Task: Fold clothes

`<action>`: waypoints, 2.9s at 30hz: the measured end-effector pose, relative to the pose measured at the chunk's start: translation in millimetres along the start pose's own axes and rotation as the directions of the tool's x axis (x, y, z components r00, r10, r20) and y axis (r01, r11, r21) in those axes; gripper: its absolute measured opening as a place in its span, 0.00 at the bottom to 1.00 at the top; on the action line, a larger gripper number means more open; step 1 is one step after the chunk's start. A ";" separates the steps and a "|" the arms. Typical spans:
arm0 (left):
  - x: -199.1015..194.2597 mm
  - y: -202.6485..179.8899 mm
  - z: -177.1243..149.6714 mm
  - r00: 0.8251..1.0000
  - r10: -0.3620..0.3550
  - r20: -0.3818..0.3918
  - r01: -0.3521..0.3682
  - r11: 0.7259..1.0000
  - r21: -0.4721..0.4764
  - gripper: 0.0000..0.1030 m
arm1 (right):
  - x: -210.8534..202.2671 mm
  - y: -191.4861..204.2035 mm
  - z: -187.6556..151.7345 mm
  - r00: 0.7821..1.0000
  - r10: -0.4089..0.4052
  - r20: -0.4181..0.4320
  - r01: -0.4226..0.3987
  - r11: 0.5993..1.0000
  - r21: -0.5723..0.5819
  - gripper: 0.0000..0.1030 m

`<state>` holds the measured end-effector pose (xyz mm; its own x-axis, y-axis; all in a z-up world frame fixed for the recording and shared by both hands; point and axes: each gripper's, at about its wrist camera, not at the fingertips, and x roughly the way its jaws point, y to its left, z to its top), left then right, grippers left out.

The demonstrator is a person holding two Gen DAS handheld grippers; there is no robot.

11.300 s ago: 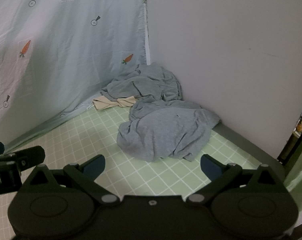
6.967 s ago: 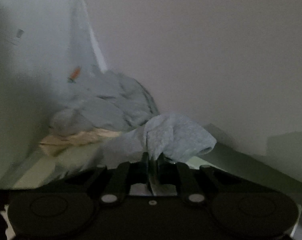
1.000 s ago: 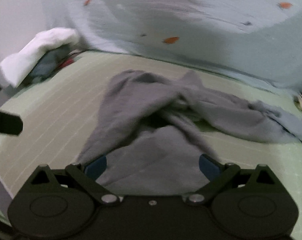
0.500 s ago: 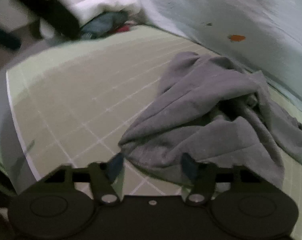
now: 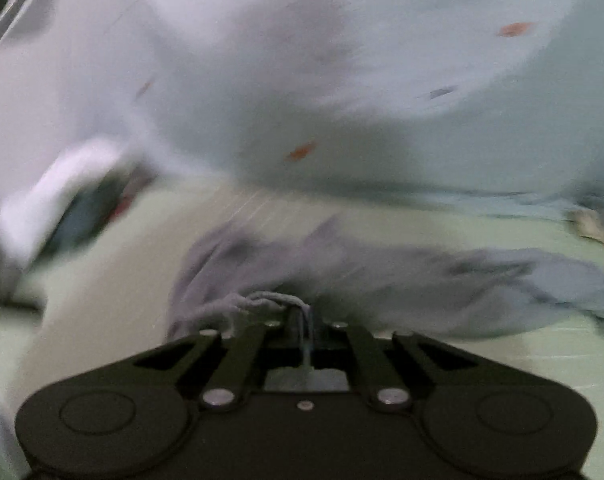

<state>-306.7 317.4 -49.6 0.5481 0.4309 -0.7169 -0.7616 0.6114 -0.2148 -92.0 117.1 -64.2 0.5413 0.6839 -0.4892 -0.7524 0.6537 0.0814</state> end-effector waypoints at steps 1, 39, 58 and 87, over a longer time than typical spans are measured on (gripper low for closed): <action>1.9 -1.8 1.1 1.000 -0.011 -0.003 0.011 1.000 -0.003 0.99 | -7.8 -18.0 9.8 0.998 -0.045 0.032 0.043 0.998 0.045 0.02; 220.8 -20.8 109.0 0.963 -0.174 -0.206 0.110 0.951 -0.288 0.82 | 69.7 -126.2 -58.3 0.865 -0.067 -0.497 0.347 0.795 0.497 0.82; 336.3 -44.8 177.0 0.979 -0.102 -0.174 0.067 0.978 -0.197 0.10 | 241.0 -139.4 47.1 0.883 -0.223 -0.414 0.321 0.929 0.184 0.16; 82.0 49.5 17.9 0.972 0.112 -0.205 -0.164 0.954 -0.253 0.16 | -12.6 -140.0 -38.6 0.915 -0.079 -0.396 0.228 0.910 0.346 0.38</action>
<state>-293.3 394.8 -107.1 0.3763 0.3516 -0.8572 -0.9034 0.3447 -0.2552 -7.9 4.5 -103.0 0.4061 0.4461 -0.7976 -0.4314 0.8630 0.2630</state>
